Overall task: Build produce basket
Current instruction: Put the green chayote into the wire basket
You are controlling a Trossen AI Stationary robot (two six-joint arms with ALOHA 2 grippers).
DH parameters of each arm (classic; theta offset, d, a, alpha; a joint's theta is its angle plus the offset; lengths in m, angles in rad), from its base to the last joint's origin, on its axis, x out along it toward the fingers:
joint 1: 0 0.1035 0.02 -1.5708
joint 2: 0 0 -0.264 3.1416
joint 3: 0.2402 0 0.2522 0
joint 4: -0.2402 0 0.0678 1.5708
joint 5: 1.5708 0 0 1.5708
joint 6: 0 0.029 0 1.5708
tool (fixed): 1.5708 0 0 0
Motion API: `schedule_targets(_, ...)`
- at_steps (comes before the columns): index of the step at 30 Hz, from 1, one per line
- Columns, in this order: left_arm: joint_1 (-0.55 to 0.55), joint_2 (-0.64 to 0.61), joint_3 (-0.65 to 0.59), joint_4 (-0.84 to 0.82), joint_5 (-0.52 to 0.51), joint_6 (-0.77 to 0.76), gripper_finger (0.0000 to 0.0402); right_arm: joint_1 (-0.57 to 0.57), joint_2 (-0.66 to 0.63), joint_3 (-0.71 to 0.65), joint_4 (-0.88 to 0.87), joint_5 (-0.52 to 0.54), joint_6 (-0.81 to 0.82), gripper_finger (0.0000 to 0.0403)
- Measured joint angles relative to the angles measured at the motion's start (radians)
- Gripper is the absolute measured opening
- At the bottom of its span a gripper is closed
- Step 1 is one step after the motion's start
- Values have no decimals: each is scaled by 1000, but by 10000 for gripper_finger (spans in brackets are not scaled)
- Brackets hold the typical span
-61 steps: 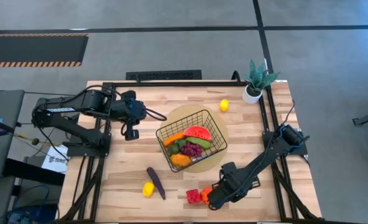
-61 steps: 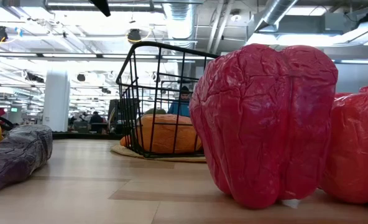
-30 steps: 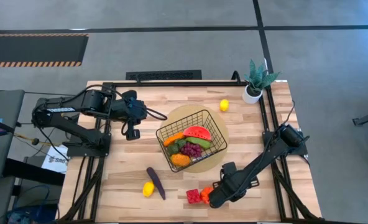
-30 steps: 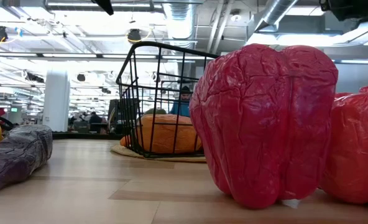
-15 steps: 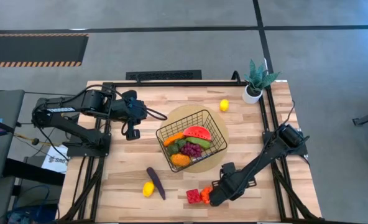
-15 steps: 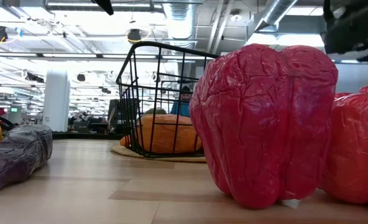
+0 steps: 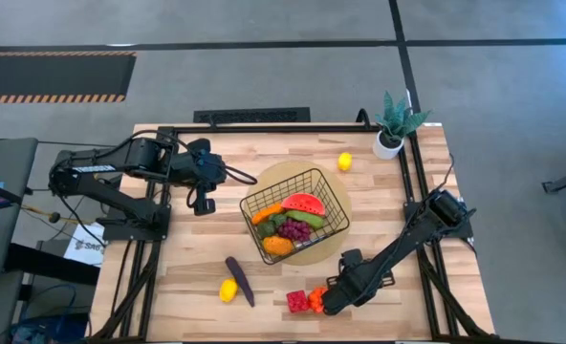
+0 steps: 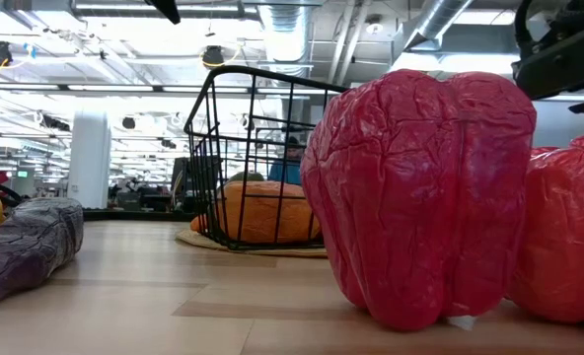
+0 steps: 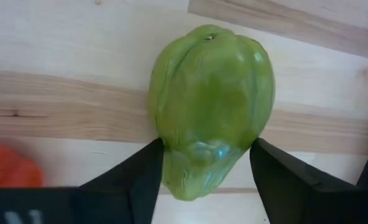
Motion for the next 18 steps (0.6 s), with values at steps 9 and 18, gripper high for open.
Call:
schedule_targets(9, 0, 0, 0, 0, 1, 5, 0, -12, 1, -1, 0, 3, 3, 72)
schedule_targets(18, 0, 0, 0, 0, 2, 15, 0, -12, 2, -1, -15, 19, 1, 6)
